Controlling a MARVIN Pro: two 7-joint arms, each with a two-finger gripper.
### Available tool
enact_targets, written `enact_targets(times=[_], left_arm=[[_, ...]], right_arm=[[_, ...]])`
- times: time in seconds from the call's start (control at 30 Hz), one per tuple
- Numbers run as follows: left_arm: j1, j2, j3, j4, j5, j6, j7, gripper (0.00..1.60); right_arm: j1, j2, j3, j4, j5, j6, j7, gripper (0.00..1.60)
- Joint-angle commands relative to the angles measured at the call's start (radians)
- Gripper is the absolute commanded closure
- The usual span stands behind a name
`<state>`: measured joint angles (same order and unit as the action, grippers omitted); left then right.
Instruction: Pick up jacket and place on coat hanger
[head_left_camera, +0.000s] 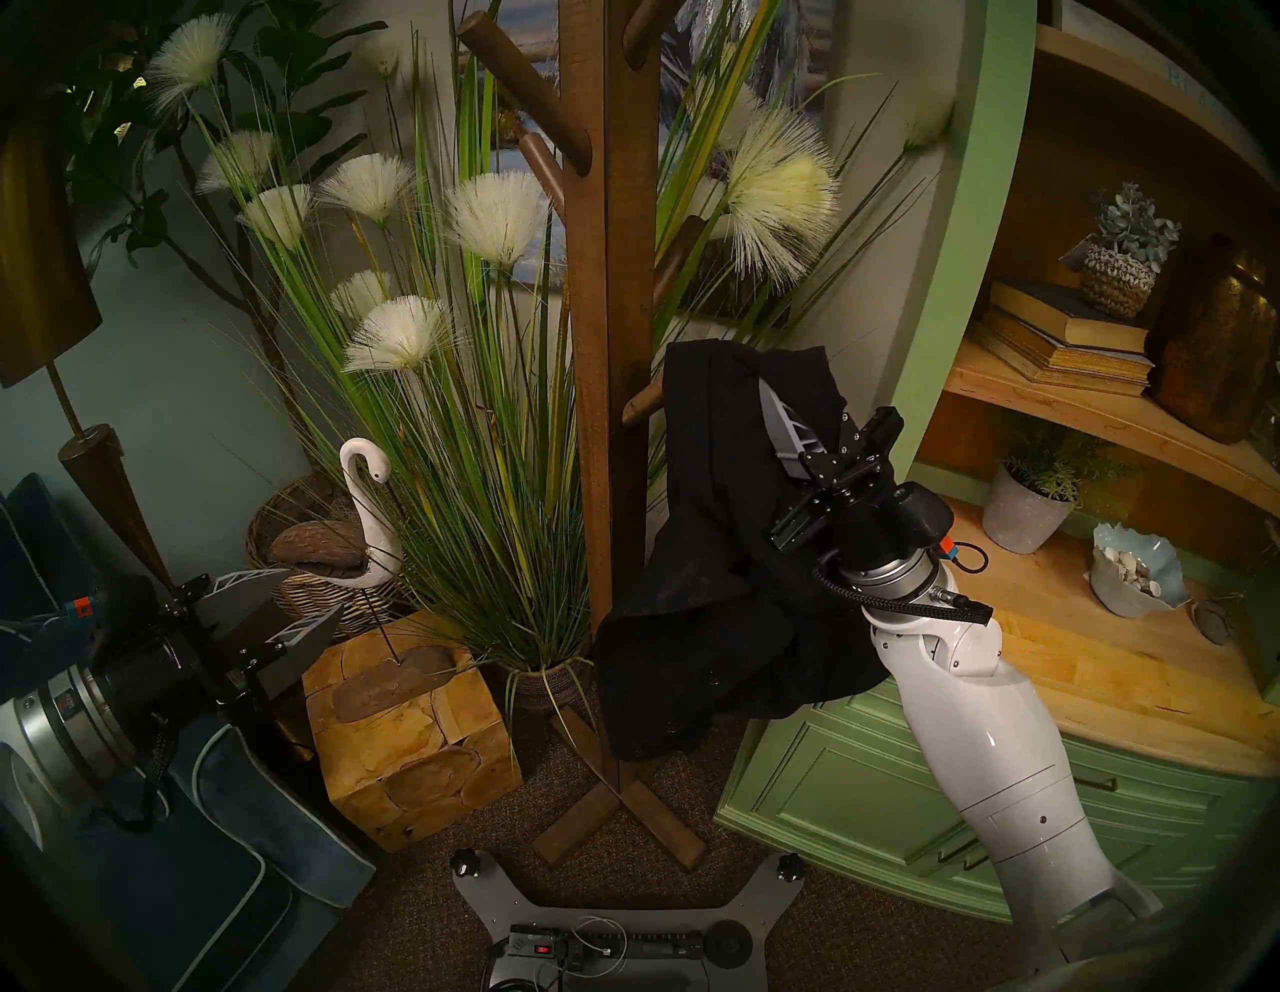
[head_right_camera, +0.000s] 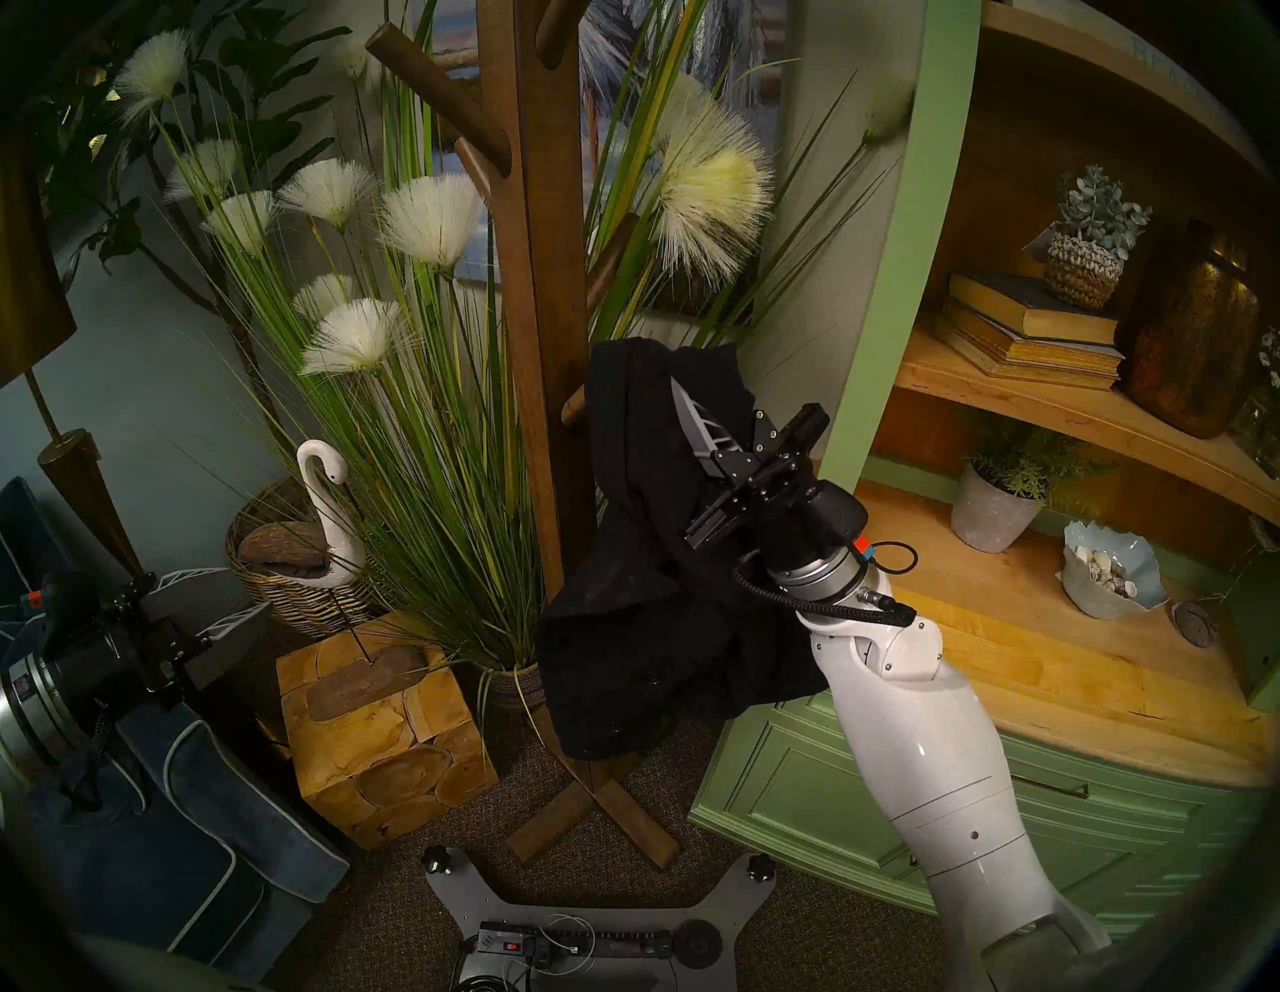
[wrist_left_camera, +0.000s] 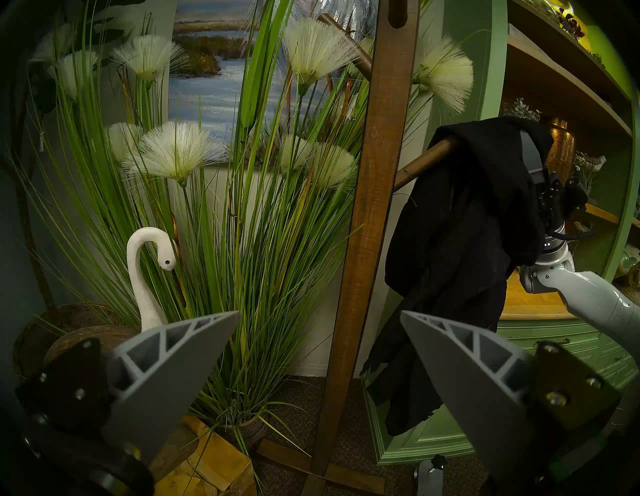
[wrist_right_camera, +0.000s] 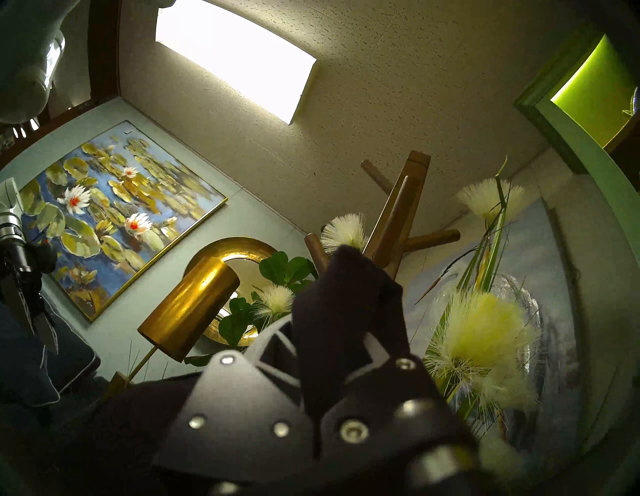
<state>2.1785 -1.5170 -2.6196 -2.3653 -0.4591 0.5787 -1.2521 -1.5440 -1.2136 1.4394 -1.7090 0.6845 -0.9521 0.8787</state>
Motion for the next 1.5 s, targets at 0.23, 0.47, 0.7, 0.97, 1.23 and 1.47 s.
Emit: enact_targets(times=[0.23,0.47,0.7,0.97,1.23,1.47], left_arm=[[-0.001,0.002,-0.001,-0.016,-0.017,0.000,-0.017,0.00],[-0.002,0.002,0.000,-0.015,-0.015,0.000,-0.015,0.00],[-0.002,0.002,0.000,-0.015,-0.015,0.000,-0.015,0.00],[-0.001,0.002,-0.002,-0.016,-0.018,0.000,-0.019,0.00],[-0.001,0.002,-0.002,-0.015,-0.020,0.001,-0.020,0.00],[-0.001,0.002,-0.001,-0.015,-0.018,0.000,-0.017,0.00]], right_arm=[[-0.008,-0.163,0.081,-0.076,-0.028,-0.008,0.089,1.60],[0.065,-0.216,0.041,-0.038,-0.110,-0.008,0.057,1.60],[0.125,-0.275,0.001,-0.003,-0.200,-0.008,0.018,1.60],[0.108,-0.318,0.031,0.044,-0.355,-0.008,-0.008,1.60],[0.021,-0.284,0.077,0.031,-0.438,-0.008,-0.018,1.60],[0.024,-0.325,0.115,0.009,-0.396,-0.008,-0.040,1.60]])
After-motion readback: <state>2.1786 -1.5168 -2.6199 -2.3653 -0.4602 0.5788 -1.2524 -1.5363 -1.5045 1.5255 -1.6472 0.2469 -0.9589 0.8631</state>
